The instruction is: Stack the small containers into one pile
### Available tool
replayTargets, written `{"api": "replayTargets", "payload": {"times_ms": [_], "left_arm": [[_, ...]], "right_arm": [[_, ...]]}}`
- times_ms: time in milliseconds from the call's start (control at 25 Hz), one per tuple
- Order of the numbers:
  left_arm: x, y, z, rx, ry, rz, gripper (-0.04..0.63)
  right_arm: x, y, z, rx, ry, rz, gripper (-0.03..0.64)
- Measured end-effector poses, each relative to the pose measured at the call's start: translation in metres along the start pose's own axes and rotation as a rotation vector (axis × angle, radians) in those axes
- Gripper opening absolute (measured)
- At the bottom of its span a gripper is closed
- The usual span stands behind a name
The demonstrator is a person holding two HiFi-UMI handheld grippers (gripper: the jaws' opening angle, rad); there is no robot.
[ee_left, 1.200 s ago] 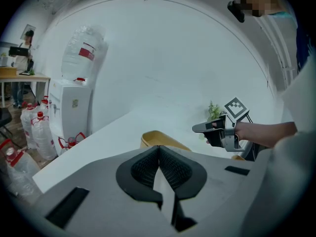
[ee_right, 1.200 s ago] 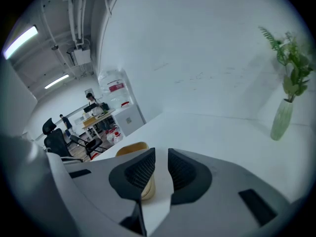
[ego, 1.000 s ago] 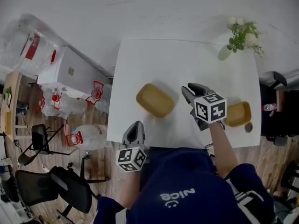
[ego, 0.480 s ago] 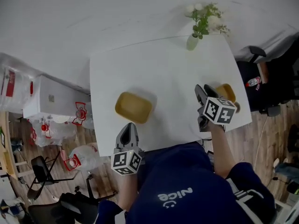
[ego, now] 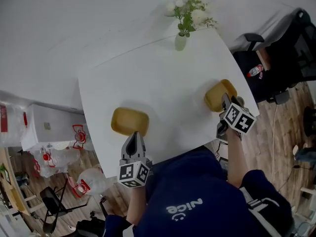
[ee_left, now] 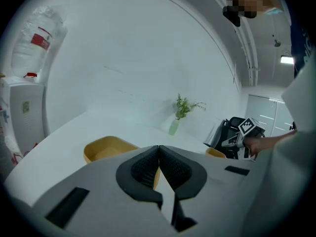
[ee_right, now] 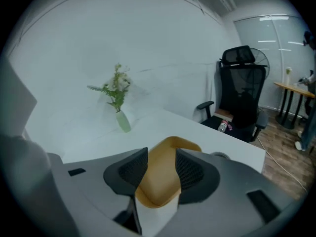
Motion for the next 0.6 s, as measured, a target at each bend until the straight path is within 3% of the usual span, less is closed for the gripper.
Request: {"api": "replayTargets", "payload": {"times_ms": [280, 600], "left_arm": [[-0.008, -0.008, 0.005, 0.011, 0.021, -0.006, 0.020], [-0.010, -0.011, 0.011, -0.004, 0.012, 0.001, 0.018]], "right_arm": [[-0.003, 0.016, 0.038, -0.108, 0.146, -0.051, 0.160], [-0.024, 0.033, 0.052, -0.221, 0.151, -0.118, 0.160]]}}
Point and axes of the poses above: the fingertips, and each gripper's own axes: x backward along the fingers, z to its right, y out of its underside, the point moved 9 cm from there along x, backward along the fingers, and after that the axes turned 8 degrees about -y, right-handed, at the moved point
